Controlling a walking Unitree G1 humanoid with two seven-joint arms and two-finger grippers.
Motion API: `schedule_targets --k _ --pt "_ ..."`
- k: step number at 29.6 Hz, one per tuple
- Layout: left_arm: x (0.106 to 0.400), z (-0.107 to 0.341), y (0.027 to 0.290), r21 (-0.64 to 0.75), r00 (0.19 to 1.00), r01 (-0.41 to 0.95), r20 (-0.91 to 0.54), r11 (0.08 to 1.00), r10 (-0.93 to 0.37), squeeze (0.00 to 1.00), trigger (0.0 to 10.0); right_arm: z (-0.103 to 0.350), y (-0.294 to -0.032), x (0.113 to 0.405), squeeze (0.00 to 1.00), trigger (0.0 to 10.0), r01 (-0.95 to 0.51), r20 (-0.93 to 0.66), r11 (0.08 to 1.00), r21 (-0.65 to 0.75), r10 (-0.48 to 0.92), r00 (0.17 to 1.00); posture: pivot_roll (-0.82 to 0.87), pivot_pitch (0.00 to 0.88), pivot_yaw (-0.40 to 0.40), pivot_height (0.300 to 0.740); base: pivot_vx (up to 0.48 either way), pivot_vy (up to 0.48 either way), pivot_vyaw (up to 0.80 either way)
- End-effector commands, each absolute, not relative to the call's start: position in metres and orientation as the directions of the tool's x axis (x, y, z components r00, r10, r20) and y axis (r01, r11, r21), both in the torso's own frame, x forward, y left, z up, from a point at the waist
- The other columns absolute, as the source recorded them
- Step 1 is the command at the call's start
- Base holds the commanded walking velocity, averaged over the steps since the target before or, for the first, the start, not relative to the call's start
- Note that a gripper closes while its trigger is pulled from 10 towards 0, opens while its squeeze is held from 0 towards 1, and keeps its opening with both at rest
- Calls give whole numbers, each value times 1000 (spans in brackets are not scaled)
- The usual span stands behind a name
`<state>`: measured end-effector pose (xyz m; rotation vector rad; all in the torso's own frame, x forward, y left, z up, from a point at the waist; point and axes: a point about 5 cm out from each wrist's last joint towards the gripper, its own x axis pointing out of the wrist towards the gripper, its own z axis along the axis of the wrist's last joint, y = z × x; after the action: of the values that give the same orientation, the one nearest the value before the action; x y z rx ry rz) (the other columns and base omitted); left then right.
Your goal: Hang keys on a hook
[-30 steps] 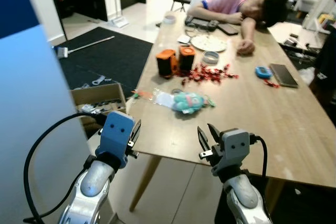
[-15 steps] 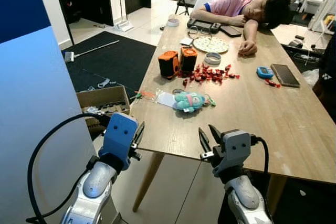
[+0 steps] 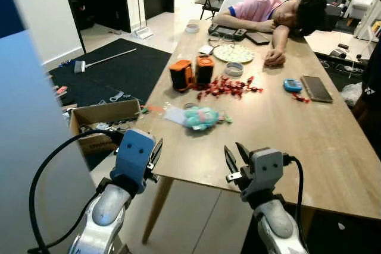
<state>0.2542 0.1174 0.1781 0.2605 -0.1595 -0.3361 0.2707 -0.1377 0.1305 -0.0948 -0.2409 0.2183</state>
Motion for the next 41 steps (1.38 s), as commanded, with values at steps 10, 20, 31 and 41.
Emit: schedule_targets --k 10,20,31,41 --pt "253 176 120 292 939 288 102 912 -329 0 10000 129 -138 269 0 10000 -199 218 973 -119 222 950 124 128 -7 740 0 0 0" --pt "254 180 115 287 929 306 118 908 -350 0 10000 132 -137 270 0 10000 -201 227 973 -118 223 948 121 128 -6 740 0 0 0" --pt "261 174 99 312 894 430 -16 847 -448 0 10000 145 -122 283 0 10000 -251 235 952 -177 288 928 113 124 4 740 0 0 0" --pt "277 174 98 231 935 349 -21 908 -354 0 10000 150 -125 310 0 10000 -250 180 956 -155 276 944 103 120 -8 740 0 0 0"
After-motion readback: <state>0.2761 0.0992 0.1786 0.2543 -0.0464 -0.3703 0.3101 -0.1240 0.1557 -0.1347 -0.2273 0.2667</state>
